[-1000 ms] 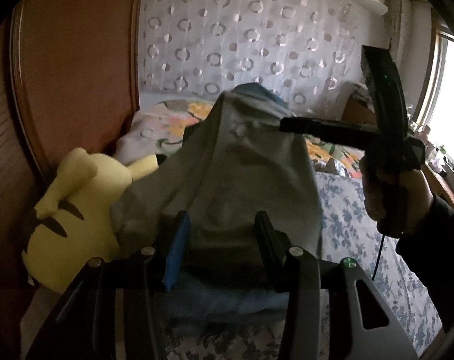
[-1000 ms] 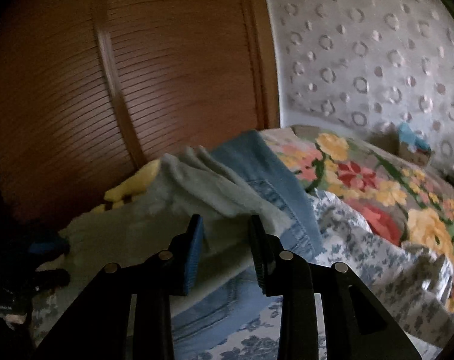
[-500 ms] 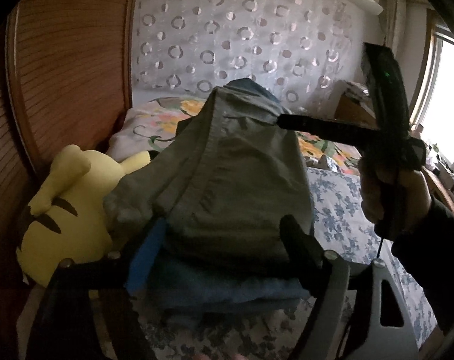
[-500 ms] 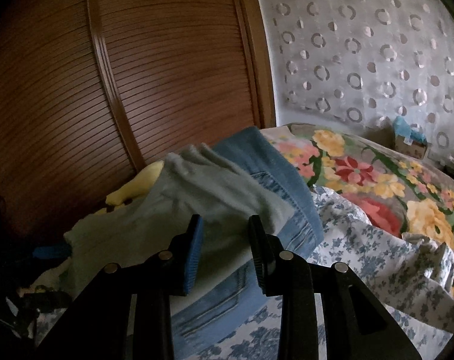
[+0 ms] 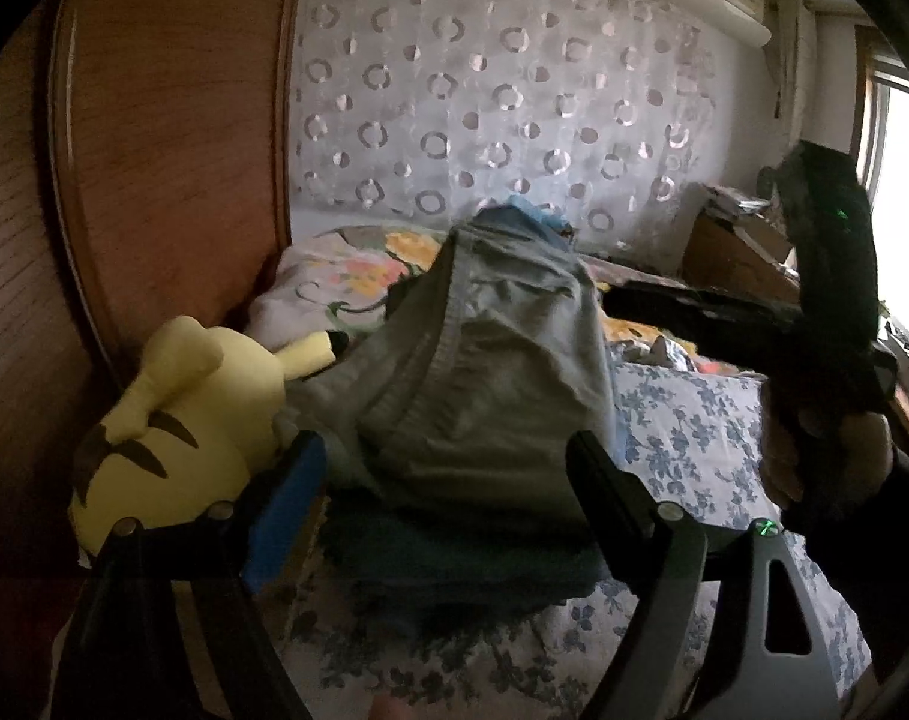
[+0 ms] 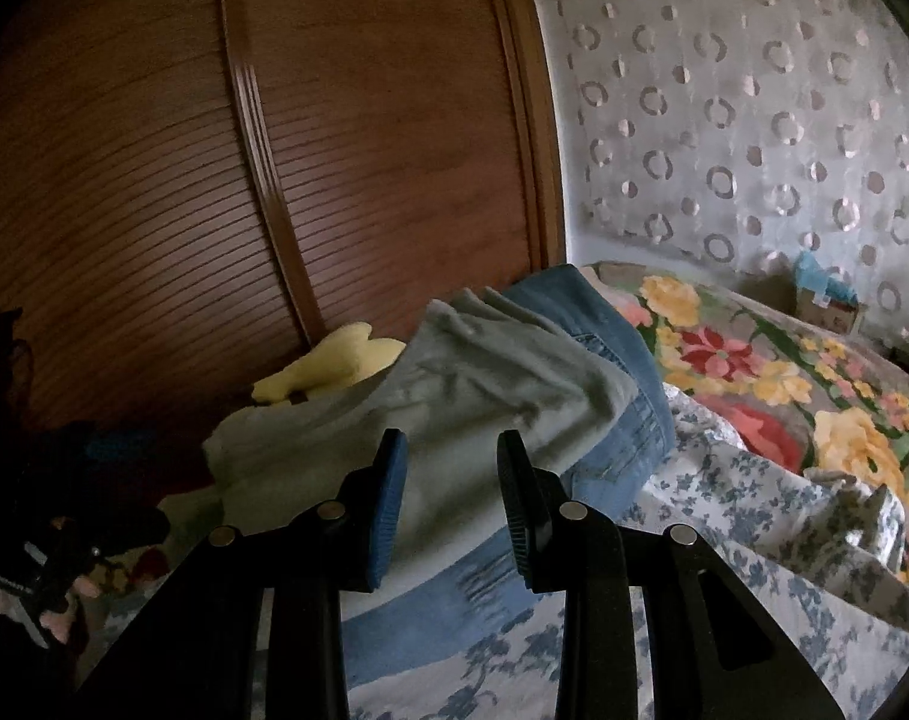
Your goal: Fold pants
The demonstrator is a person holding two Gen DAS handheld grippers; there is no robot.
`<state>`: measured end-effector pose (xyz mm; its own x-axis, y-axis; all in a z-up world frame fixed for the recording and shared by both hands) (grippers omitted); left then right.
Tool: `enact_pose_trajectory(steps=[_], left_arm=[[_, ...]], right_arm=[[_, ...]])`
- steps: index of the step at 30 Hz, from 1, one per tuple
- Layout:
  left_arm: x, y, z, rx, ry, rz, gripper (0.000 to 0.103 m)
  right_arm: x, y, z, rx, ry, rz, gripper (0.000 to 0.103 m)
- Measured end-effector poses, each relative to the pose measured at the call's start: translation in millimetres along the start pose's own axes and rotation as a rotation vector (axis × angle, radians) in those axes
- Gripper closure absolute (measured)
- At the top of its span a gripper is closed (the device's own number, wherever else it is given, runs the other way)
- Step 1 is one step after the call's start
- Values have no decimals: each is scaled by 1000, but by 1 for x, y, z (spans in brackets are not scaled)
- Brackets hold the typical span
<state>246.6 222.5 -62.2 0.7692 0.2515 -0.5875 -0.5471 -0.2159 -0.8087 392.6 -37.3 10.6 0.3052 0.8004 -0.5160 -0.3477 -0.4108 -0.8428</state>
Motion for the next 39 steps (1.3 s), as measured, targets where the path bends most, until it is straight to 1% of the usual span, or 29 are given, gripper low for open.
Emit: enact_pose_trajectory(steps=[4, 6, 9, 11, 12, 14, 17, 20, 30, 36, 39], left_arm=[[-13, -2, 7, -30, 5, -6, 20], [-18, -3, 8, -32, 1, -11, 20], [-28, -3, 11, -32, -18, -23, 20], [-36, -3, 11, -30, -18, -34, 20], [-38, -3, 11, -28, -17, -37, 20], [-44, -2, 10, -22, -21, -45, 20], [-53, 0, 9, -12, -18, -57, 20], [-62, 1, 6, -2, -14, -63, 20], [-87, 15, -8, 22, 3, -69, 20], [-102, 26, -29, 60, 43, -76, 20], [-109, 31, -43, 83, 70, -78, 20]], right_arm=[[-16, 6, 17, -13, 31, -14, 71], [-23, 9, 25, -18, 42, -19, 68], [-31, 12, 36, -26, 49, -23, 62], [-35, 15, 42, -25, 61, -26, 54], [-37, 16, 43, -21, 65, -26, 52], [-42, 18, 47, -11, 65, -30, 42], [-55, 21, 59, -10, 82, -45, 33], [-64, 24, 68, -7, 91, -52, 28], [-88, 40, 90, 24, 131, -78, 24], [-112, 60, 104, 47, 181, -98, 23], [-127, 73, 109, 69, 220, -103, 23]])
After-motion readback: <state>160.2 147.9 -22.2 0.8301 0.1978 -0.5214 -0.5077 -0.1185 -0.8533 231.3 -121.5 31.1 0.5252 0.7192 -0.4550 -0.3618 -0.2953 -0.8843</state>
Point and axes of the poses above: each gripper's, at about its wrist camera, not at the fingertips, and x roughly the way its jaws point, z to its left, y to its underside, the point moved 3 cm from there along x, roughly the way its jaws point, and after that the axes turned 9 degrees about -y, right-handed, at the moved point
